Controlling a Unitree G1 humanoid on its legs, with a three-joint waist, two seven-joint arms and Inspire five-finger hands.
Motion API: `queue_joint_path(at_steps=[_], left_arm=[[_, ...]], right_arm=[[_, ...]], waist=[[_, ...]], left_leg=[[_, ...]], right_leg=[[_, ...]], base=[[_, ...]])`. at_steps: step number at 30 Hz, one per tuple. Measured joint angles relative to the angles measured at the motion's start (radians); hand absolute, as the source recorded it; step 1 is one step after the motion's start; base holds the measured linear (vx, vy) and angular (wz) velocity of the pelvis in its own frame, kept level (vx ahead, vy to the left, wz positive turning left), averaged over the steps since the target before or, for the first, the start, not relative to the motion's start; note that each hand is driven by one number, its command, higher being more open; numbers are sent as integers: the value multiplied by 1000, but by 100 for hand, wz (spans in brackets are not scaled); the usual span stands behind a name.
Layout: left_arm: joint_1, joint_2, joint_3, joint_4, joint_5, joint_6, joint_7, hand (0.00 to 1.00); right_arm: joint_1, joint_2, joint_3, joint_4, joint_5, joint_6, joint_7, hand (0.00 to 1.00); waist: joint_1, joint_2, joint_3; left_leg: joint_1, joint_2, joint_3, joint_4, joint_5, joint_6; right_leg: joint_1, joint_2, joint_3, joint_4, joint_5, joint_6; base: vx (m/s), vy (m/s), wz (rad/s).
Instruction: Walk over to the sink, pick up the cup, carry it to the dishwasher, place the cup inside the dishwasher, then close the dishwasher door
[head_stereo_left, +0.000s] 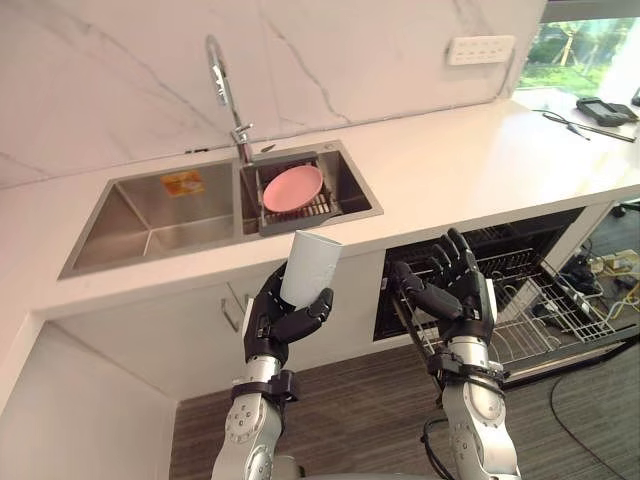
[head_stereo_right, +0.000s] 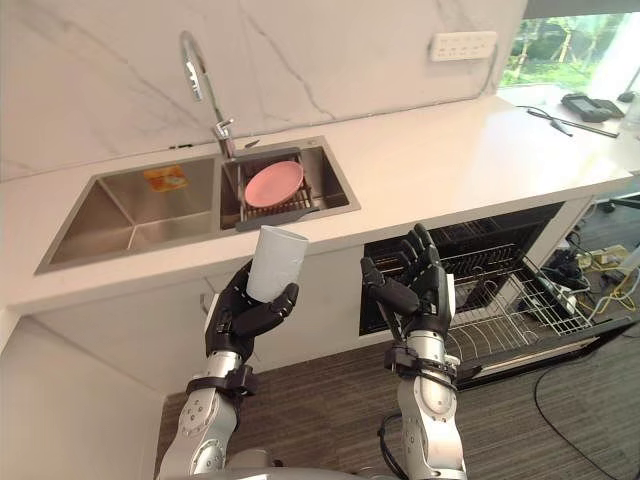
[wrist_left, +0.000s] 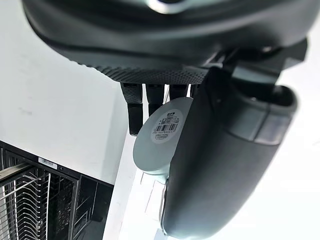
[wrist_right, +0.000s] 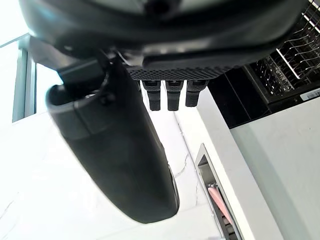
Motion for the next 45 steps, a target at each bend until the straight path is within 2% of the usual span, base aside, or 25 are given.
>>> queue_joint_path(at_steps=[1,2,4,6,13,18,21,29,36,40,45], left_arm=[[0,6,0,2,0,0,1,30],[-2,22,-2,1,0,-1,1,30],[-4,33,-3,1,0,0,1,30],[0,33,-5,1,0,1,1,30],[4,36,1,-7,0,1,0,30],[5,29,39,-8,21,1,0,30],[4,23,61,-8,34,1,3,30],[-12,24,105,13,39,1,30,30],[-23,28,101,64,77,2,46,30],[-43,40,88,77,87,1,47,30],[-61,46,74,108,117,2,48,30]], right_arm=[[2,0,1,32,-1,6,0,90],[12,13,2,43,-1,10,0,90],[13,20,0,44,-1,10,2,90],[13,19,0,44,-1,10,6,90],[8,19,2,78,-2,22,37,90],[6,14,4,107,-1,31,39,90],[7,7,4,107,8,31,48,90],[11,-6,80,83,145,31,127,90],[12,-19,141,6,274,30,183,90],[12,-43,174,-9,277,30,196,90],[12,-56,231,-16,302,30,213,90]], waist=[[1,-7,-4],[-4,-36,-6],[-7,-65,-6],[-5,-69,-8],[-1,-71,-10],[1,-69,-10],[-1,-69,-10],[0,-69,-13],[-1,-72,-29],[-1,-73,-31],[-3,-74,-61]], left_leg=[[30,-7,17,-23,57,16],[47,-20,35,-49,56,24],[58,-41,71,-73,59,36],[73,-49,89,-86,59,37],[136,-52,169,-160,66,63],[154,-23,272,-191,68,69],[165,-21,296,-194,68,72],[190,-33,304,-241,96,77],[195,-36,307,-261,108,79],[199,-39,307,-270,114,80],[202,-47,306,-295,126,82]], right_leg=[[15,-6,30,2,-10,17],[13,-25,45,2,-18,32],[-6,-54,75,12,-30,51],[-5,-66,94,11,-33,61],[-10,-77,175,-5,-22,85],[-26,-71,174,-75,53,102],[-22,-72,163,-89,70,105],[-5,-79,138,-135,101,103],[-3,-80,133,-152,111,103],[-2,-83,132,-153,112,103],[-2,-90,130,-168,119,104]], base=[[230,255,-57],[188,206,-46],[140,160,-33],[113,144,-32],[26,60,-38],[-34,15,-61],[-36,15,-27],[-23,-4,-3],[0,0,0],[0,0,0],[0,0,0]])
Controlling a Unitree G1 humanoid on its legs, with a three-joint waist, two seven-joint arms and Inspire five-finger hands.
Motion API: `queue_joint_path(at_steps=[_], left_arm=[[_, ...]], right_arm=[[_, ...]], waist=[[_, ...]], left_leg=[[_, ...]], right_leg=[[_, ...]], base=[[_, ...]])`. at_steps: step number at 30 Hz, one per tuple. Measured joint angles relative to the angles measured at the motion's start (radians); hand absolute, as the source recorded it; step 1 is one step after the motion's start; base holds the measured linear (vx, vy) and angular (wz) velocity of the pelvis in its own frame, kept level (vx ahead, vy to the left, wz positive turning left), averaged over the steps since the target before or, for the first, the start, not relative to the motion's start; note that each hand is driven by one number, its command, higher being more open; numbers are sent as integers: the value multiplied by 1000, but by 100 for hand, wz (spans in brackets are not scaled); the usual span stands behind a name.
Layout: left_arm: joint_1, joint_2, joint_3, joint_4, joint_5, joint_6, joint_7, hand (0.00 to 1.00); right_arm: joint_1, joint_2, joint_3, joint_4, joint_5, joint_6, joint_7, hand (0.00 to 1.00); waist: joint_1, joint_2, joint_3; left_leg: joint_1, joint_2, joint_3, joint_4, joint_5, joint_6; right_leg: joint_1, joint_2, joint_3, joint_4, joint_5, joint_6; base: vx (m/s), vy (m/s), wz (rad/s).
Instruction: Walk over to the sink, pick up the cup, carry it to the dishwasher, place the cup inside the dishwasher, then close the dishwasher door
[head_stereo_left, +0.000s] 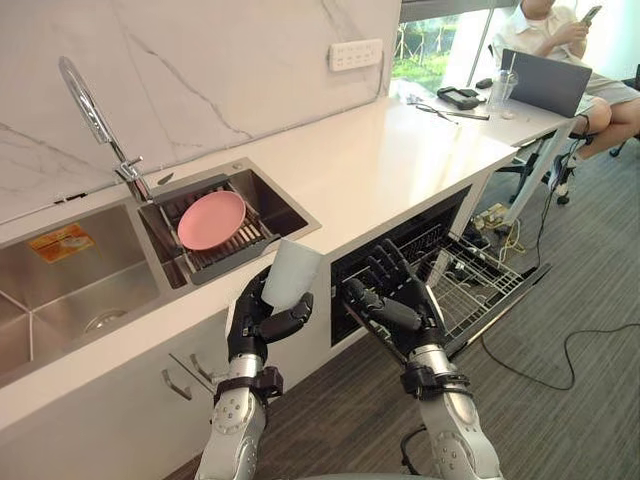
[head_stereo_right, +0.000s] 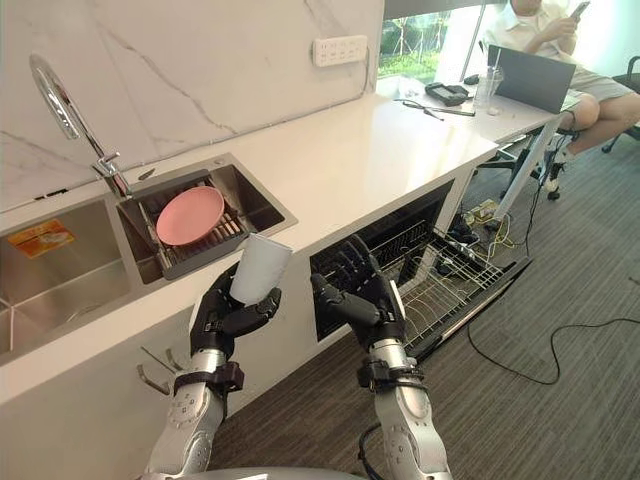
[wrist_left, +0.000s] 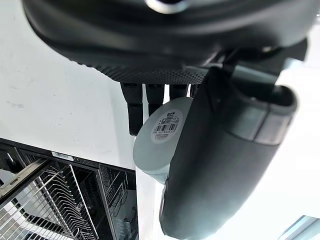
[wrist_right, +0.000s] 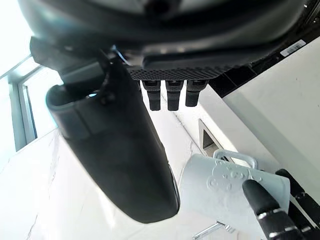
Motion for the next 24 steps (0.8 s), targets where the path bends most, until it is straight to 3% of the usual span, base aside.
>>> queue_joint_path(at_steps=[11,24], left_arm=[[-7,4,-84,-12,36,0,-2,30],[-23,19,-174,-103,68,0,0,30]], right_arm=[[-2,-7,72,0,-1,2,4,90],[-8,-5,73,9,-42,-7,-40,90]], waist=[[0,1,-17],[0,-1,-24]], left_leg=[[5,-13,-1,-27,14,5],[6,-21,-8,-33,21,9]], right_leg=[[-6,-9,-5,1,0,0],[-6,-15,-14,2,0,0]], base=[[0,0,0],[-4,-2,1]])
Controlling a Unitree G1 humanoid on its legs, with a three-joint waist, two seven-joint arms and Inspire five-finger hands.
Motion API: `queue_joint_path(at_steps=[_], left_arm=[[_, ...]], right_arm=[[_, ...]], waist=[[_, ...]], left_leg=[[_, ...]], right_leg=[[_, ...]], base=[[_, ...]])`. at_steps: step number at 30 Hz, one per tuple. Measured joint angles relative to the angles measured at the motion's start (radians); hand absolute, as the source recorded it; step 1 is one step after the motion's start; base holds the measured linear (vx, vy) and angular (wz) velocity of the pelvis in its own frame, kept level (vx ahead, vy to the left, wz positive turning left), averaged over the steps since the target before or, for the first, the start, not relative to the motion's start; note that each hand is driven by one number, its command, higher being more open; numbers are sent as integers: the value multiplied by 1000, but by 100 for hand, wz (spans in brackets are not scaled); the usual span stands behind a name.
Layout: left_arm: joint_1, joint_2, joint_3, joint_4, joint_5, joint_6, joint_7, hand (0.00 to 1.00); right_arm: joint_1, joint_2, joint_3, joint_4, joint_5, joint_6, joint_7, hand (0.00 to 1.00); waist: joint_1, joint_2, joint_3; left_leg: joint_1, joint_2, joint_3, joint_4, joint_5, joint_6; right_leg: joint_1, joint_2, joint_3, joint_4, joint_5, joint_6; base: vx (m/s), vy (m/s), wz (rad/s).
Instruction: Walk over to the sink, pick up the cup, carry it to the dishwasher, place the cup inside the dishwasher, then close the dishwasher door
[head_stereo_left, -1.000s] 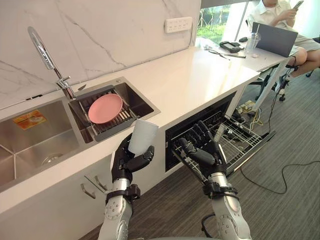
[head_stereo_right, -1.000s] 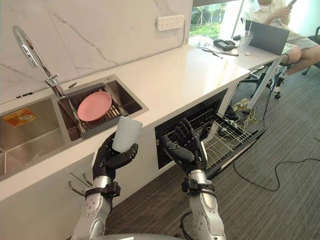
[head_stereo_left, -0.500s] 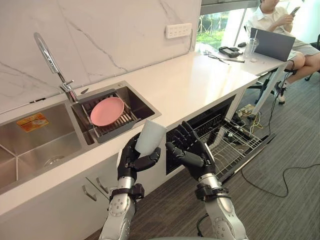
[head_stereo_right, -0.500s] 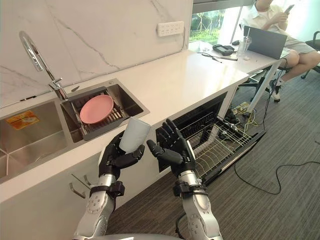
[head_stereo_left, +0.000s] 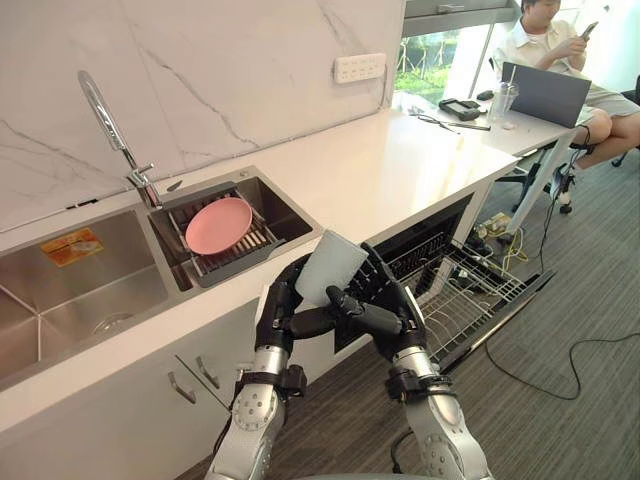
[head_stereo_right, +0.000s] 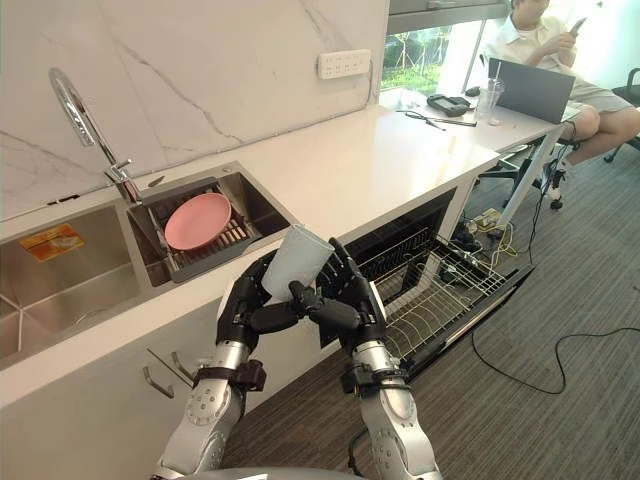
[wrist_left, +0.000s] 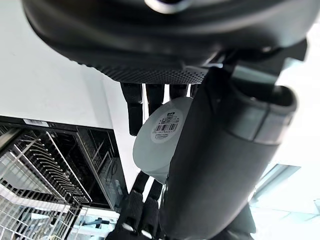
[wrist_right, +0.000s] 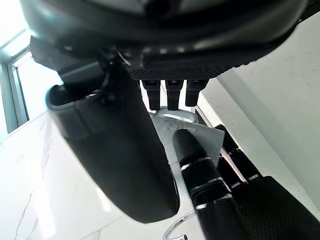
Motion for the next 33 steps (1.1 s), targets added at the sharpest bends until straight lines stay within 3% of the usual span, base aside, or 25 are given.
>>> queue_joint_path(at_steps=[20,26,27,33], left_arm=[[-12,3,-59,-1,-78,-3,17,30],[-13,3,-68,0,-113,-21,18,30],[-13,3,-73,1,-121,-28,18,30],[-17,21,-79,6,-134,-59,21,30]], right_arm=[[-35,-5,34,12,87,-1,-59,90],[-84,-10,55,12,117,1,-83,90],[-97,-10,57,12,123,2,-87,30],[-127,-20,70,18,131,4,-109,30]], waist=[[5,-33,-21],[22,-38,-25],[26,-38,-25],[28,-44,-29]], left_leg=[[1,-14,-37,-36,36,5],[1,-15,-43,-41,41,5],[1,-16,-43,-41,42,5],[1,-19,-53,-56,53,6]], right_leg=[[-1,-12,-39,-2,-2,-1],[0,-12,-46,-3,-2,-1],[0,-13,-47,-3,-2,-1],[0,-14,-56,-3,-2,-1]], base=[[-21,-11,5],[-10,-8,2],[0,0,0],[-14,-11,5]])
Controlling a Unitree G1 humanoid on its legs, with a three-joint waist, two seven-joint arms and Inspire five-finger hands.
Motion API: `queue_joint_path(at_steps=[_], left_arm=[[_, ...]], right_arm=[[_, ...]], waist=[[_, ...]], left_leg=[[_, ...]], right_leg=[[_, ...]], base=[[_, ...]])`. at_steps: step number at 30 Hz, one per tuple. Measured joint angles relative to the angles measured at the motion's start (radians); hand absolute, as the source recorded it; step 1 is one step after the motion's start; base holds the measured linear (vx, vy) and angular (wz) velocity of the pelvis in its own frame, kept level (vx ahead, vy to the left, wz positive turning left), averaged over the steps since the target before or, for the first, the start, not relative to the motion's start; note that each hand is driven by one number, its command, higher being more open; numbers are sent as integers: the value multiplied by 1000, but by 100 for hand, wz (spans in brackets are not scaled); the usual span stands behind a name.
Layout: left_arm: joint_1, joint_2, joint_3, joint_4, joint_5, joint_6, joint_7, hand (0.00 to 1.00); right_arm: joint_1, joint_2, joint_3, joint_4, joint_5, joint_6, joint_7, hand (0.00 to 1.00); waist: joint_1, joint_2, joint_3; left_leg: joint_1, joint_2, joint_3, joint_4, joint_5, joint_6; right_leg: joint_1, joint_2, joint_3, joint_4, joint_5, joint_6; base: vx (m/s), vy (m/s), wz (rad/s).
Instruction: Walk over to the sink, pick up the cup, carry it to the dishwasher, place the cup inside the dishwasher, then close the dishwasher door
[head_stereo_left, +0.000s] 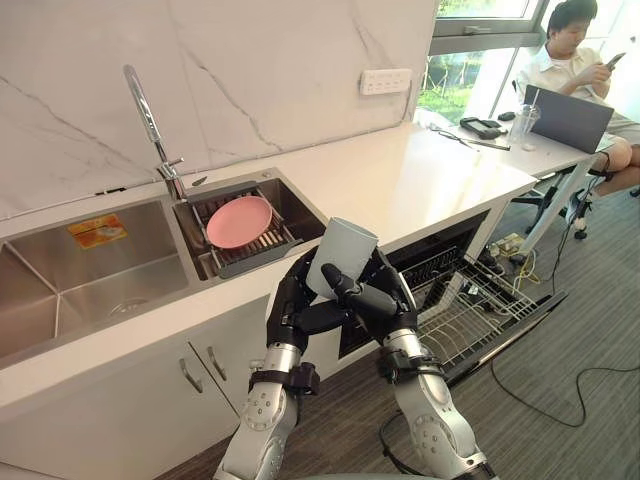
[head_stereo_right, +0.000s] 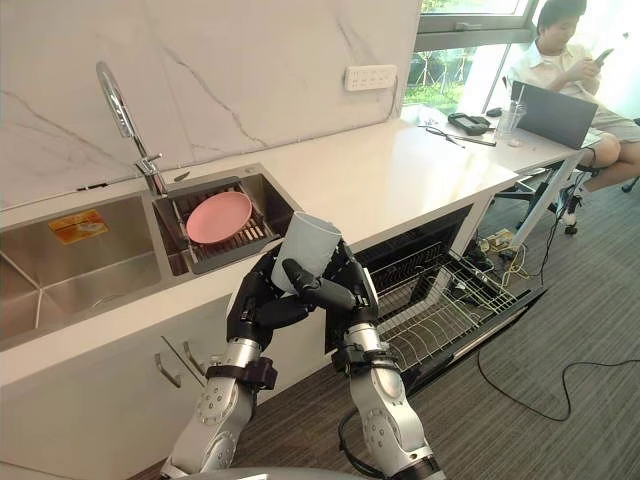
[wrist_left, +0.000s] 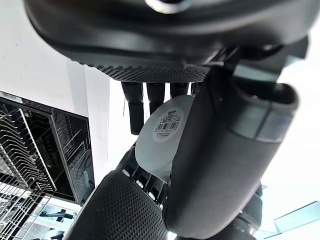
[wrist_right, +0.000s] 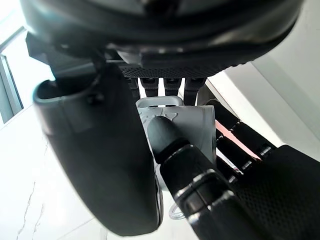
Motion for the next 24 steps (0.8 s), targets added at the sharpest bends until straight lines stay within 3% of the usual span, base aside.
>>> queue_joint_path(at_steps=[13,14,24], left_arm=[[11,18,-1,11,-36,-4,0,30],[12,18,-1,11,-36,-5,0,90],[20,23,-23,11,-11,-6,-20,90]], right_arm=[[-28,-15,8,36,2,21,1,30],[-28,-15,8,36,1,21,3,30],[-29,5,-47,40,1,28,13,30]], waist=[[1,-6,-4],[1,-6,-4],[-4,-6,-3]], left_leg=[[21,-5,-18,-63,42,-2],[22,-5,-18,-64,43,-2],[31,-3,-1,-80,44,-2]], right_leg=[[-2,-1,-20,2,-2,-2],[-3,-1,-20,2,-2,-2],[-3,4,-1,-12,3,0]], base=[[-24,-15,4],[0,0,0],[1,-9,-5]])
